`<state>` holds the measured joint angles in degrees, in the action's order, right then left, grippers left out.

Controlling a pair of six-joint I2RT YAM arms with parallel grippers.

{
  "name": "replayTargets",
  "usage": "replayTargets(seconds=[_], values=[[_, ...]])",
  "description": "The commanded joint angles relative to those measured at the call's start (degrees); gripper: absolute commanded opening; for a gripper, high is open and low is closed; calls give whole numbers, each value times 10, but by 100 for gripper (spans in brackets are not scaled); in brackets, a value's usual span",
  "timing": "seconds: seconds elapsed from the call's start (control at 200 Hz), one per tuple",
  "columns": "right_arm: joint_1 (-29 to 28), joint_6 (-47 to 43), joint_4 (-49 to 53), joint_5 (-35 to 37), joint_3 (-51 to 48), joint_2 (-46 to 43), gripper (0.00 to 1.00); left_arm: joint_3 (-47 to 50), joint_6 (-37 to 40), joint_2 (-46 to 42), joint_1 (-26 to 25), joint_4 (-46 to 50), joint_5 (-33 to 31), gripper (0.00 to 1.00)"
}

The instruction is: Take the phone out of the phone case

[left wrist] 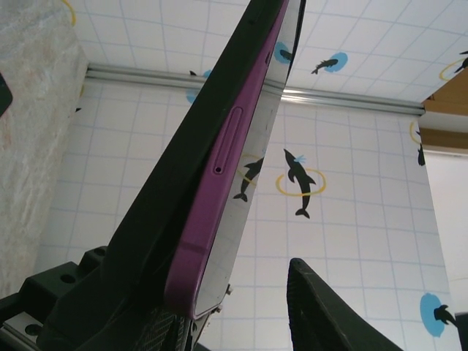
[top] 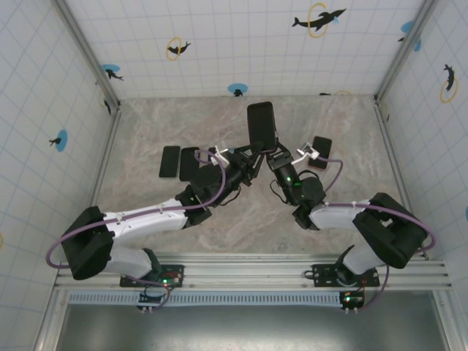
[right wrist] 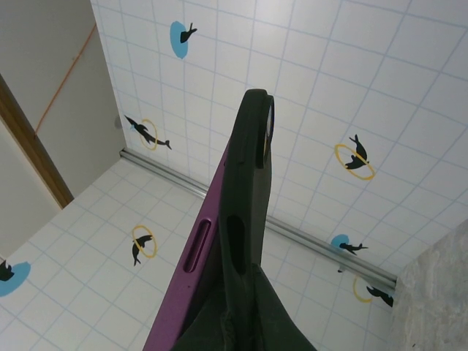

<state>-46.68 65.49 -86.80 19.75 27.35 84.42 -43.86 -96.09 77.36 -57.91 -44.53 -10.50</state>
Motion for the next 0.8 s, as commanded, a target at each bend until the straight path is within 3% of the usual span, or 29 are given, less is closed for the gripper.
replayTargets(seconds=[0.0,0.485,0.656,0.796], values=[[-17,-25,-54,0,12,-34,0,8,-8,17,5,-12,-28,41],[-55,7,-73,90,-10,-20,0,-46,-4,72,6,-71,-62,41],[-61,6,-68,94,-8,-14,0,-51,-2,74,6,-83,-67,33],[-69,7,-63,105,-12,-11,0,-63,1,76,6,-80,-70,19]])
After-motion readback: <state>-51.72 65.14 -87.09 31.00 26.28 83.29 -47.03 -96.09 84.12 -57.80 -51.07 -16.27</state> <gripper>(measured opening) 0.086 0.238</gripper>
